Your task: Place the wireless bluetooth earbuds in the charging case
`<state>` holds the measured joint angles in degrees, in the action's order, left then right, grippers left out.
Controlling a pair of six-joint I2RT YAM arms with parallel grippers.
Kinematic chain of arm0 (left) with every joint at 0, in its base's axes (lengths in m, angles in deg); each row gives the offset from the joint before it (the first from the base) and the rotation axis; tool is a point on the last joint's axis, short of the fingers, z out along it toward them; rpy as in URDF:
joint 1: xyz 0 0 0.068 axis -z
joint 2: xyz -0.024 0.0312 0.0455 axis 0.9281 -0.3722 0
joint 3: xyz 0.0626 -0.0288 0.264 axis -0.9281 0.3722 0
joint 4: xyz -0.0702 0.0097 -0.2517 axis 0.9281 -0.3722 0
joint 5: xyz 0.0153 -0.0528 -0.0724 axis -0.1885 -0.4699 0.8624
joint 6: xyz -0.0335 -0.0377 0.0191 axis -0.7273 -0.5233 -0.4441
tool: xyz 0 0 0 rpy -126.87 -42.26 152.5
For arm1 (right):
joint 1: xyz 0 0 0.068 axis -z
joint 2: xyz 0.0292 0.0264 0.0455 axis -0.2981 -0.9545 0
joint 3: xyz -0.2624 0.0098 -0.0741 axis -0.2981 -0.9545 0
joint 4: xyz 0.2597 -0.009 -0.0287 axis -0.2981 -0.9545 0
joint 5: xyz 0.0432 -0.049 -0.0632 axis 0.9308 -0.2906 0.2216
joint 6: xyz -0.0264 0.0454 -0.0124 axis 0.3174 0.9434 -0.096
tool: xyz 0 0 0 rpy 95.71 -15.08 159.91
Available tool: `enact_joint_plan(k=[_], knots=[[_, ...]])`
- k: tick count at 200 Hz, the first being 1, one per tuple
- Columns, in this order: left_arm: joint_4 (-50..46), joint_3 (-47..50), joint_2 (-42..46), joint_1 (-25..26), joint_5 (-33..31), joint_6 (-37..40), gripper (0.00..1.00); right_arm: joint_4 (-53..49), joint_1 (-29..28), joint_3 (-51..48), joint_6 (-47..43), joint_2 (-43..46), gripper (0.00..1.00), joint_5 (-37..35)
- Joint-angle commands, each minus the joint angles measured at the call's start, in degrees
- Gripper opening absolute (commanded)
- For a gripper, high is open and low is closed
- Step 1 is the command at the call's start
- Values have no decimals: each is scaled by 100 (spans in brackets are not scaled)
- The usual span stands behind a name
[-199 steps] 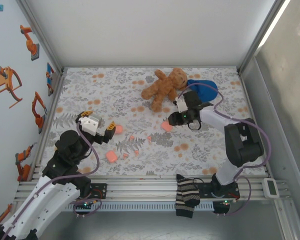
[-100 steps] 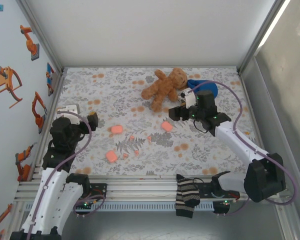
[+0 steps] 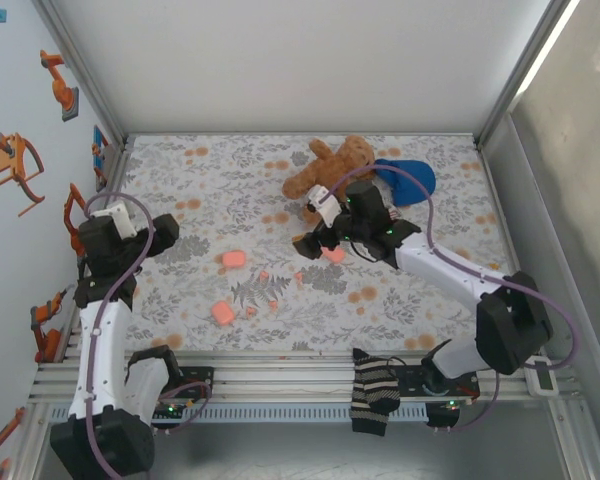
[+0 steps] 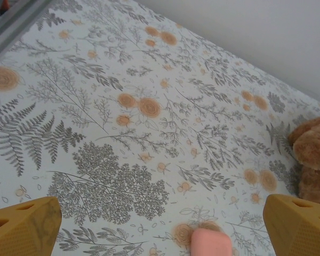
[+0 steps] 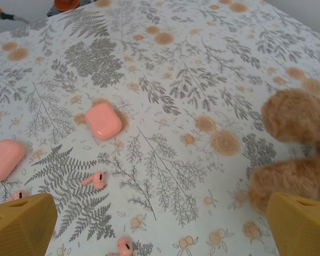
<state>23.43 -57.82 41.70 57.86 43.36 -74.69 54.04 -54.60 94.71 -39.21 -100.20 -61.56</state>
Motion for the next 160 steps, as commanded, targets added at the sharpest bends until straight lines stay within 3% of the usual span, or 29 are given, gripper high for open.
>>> enact_joint_plan(k=[1,41,93,160], knots=[[22,-28,-84,-43,305,-166,96,-249,-270,477,-1066,-422,99,-107],[82,165,-149,-83,266,-202,96,-1232,-713,1599,-2134,-1558,99,-281],[162,246,-155,-195,276,-296,96,-1590,-1033,2568,-2849,-2658,99,-138],[166,304,-119,-360,229,-351,96,-1858,-1308,3553,-2836,-3778,96,74]])
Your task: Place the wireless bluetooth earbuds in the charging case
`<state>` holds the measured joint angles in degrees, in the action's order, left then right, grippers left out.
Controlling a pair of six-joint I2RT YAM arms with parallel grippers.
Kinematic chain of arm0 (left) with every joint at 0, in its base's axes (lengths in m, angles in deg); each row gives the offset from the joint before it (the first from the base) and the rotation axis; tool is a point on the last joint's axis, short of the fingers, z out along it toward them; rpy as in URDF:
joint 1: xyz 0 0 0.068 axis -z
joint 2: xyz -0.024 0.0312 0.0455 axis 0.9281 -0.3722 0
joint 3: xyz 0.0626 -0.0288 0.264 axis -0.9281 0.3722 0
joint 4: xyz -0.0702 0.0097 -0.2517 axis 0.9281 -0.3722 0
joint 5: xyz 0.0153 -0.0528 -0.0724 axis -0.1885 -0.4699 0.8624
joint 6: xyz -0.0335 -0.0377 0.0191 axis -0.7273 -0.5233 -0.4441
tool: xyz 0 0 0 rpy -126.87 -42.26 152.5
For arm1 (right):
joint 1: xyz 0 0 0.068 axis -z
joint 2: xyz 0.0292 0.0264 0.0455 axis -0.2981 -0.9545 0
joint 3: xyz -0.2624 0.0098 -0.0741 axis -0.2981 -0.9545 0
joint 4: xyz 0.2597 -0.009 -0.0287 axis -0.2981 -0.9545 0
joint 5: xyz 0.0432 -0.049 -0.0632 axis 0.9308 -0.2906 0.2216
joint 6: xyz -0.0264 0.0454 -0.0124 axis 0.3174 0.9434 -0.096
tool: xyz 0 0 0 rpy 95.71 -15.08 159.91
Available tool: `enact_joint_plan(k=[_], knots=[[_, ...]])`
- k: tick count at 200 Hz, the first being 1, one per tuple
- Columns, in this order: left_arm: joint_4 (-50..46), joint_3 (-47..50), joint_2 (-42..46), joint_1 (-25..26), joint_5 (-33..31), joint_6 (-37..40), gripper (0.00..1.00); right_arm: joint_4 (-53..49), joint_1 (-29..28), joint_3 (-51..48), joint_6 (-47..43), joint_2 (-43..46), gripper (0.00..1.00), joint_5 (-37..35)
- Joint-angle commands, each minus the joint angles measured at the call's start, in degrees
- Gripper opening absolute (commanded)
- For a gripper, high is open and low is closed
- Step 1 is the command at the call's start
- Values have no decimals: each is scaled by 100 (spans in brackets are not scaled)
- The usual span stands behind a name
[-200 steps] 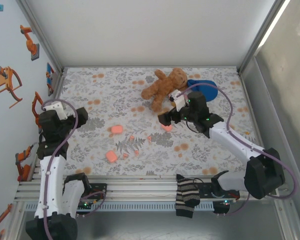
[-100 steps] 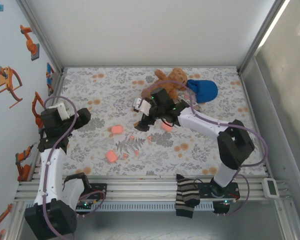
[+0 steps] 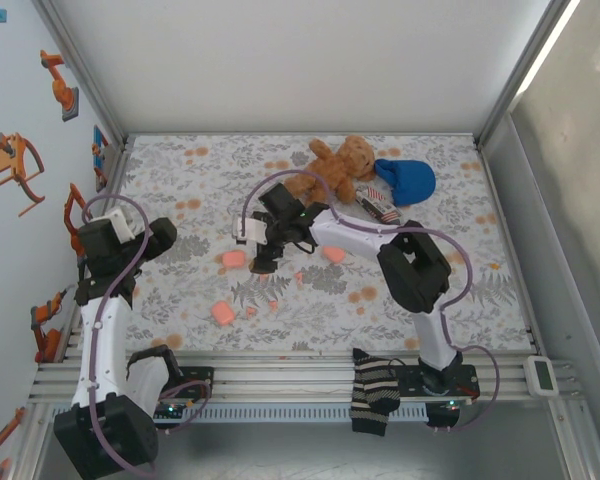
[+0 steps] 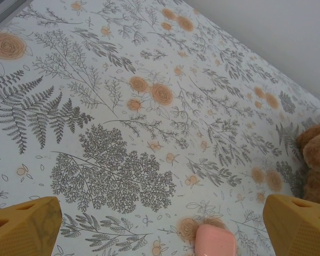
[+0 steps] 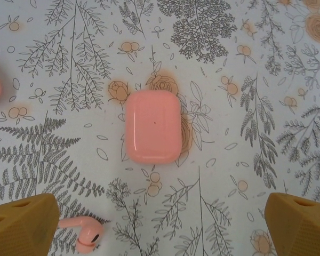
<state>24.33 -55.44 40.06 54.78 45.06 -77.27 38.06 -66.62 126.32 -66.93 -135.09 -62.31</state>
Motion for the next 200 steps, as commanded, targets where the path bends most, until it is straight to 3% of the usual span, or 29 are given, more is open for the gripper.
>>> enact_joint_plan(k=[1,63,106,200], knots=[[79,65,47,-52,59,-93,96,-265,-107,408,-60,-301,96,150],[78,74,54,-105,71,-93,96,-661,-214,1234,207,-1143,92,-73],[86,88,58,-122,92,-84,96,-1243,-223,1950,296,-1647,83,-138],[79,98,70,-160,106,-73,96,-1779,-275,2703,323,-2226,71,-136]])
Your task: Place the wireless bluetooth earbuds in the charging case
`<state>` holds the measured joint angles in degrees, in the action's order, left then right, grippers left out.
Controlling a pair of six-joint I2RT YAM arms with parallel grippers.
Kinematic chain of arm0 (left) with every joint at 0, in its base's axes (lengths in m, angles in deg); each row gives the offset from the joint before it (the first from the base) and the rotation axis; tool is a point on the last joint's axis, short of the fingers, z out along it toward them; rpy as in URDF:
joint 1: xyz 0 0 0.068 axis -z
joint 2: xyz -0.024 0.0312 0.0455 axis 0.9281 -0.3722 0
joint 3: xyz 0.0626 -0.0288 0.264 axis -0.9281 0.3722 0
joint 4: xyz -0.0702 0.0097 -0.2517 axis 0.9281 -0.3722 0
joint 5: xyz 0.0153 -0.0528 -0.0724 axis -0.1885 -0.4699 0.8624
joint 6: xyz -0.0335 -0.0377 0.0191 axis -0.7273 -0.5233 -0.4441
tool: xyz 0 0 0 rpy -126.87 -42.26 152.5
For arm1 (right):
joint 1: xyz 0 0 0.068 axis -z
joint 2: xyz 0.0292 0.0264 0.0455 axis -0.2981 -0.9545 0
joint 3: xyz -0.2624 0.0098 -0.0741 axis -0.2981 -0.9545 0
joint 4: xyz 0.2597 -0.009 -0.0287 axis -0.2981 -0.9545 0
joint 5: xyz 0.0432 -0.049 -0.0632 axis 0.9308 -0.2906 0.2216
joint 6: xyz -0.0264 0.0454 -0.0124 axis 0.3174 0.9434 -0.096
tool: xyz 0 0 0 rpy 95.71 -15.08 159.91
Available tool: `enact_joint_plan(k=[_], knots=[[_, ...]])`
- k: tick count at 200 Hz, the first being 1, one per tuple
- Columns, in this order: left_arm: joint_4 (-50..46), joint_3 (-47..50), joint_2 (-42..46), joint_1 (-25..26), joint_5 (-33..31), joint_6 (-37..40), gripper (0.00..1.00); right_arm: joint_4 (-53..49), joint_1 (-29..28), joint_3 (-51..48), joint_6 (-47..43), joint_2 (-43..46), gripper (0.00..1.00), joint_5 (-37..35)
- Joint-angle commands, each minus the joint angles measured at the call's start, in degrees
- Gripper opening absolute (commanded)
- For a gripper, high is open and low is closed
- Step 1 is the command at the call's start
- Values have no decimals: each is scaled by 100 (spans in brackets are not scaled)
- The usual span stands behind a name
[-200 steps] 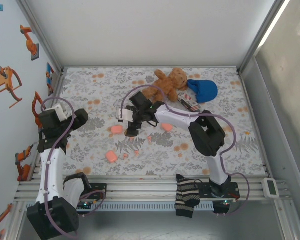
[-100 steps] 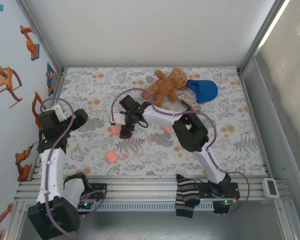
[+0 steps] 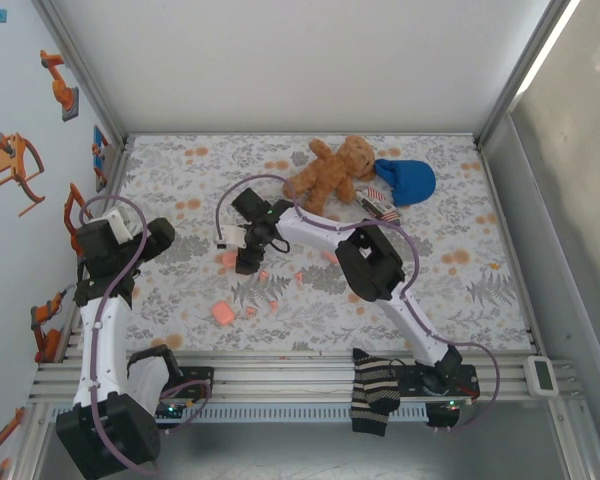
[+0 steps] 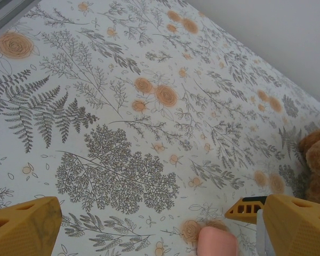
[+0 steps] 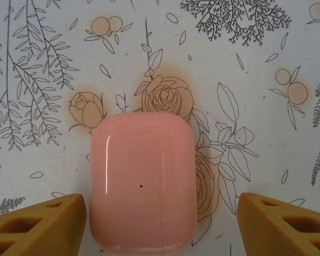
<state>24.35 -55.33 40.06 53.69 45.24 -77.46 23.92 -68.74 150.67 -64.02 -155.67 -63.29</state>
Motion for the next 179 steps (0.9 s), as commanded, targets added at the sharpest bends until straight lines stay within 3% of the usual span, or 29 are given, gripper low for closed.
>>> enact_joint_plan(k=[1,89,179], knots=[[78,84,73,-54,83,-50,96,-366,-68,271,37,-173,71,-35],[62,83,119,-66,80,-47,96,-296,-81,174,15,17,48,-127],[82,45,164,-101,283,7,96,1055,-72,-1218,-73,1400,43,-458]])
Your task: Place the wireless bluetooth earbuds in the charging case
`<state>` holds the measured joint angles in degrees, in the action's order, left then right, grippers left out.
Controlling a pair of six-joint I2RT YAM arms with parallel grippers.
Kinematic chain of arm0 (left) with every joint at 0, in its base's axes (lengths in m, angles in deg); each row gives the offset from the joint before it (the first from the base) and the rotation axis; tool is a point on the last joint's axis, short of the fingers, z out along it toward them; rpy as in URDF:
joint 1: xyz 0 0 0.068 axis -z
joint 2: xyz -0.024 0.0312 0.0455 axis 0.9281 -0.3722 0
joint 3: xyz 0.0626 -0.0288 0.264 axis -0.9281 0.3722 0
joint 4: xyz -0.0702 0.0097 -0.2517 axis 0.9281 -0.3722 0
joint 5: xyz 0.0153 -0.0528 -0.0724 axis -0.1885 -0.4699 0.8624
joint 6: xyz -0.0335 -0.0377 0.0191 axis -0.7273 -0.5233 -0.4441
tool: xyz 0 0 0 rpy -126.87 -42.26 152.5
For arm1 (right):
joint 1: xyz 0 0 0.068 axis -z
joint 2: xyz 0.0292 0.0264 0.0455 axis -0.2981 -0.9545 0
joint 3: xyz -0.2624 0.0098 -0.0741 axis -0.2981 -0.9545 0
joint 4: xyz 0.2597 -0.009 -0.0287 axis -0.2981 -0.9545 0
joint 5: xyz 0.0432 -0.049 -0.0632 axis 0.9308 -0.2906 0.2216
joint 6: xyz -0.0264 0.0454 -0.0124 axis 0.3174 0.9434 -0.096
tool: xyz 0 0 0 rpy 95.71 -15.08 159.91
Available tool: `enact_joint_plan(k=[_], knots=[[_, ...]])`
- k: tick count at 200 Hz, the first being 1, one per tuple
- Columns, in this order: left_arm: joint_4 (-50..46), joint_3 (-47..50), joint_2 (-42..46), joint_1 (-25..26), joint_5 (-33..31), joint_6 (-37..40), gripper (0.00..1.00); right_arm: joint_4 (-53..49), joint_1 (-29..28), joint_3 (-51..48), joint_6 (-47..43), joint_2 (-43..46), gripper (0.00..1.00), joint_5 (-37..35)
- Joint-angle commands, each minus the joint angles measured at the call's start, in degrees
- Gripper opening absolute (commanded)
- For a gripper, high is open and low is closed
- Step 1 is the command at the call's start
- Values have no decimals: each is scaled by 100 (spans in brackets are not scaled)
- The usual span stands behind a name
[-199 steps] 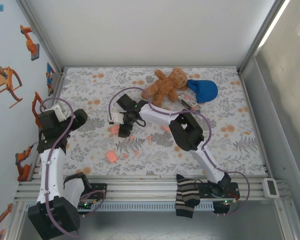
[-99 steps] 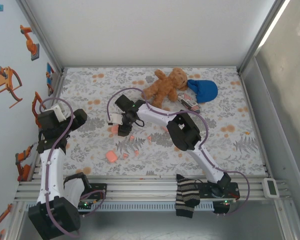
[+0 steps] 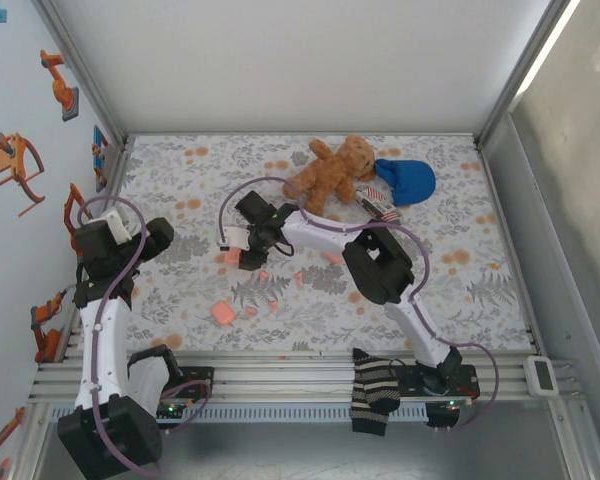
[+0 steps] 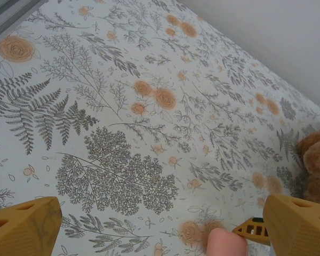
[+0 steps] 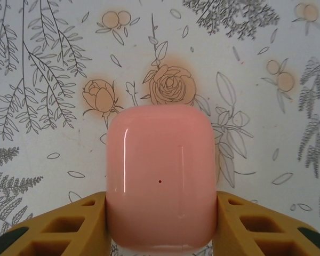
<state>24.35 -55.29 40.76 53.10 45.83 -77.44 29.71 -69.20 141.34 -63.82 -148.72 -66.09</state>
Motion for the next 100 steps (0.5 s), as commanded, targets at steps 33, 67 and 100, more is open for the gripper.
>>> enact_joint_plan(k=[33,67,100], knots=[[247,-10,112,-56,652,30,96,1053,16,-1199,-343,1565,43,-613],[831,88,158,-51,1510,-103,96,1567,102,-2161,-478,2635,43,-975],[1797,293,103,51,2294,-903,99,1733,188,-2913,-550,3631,43,-1339]])
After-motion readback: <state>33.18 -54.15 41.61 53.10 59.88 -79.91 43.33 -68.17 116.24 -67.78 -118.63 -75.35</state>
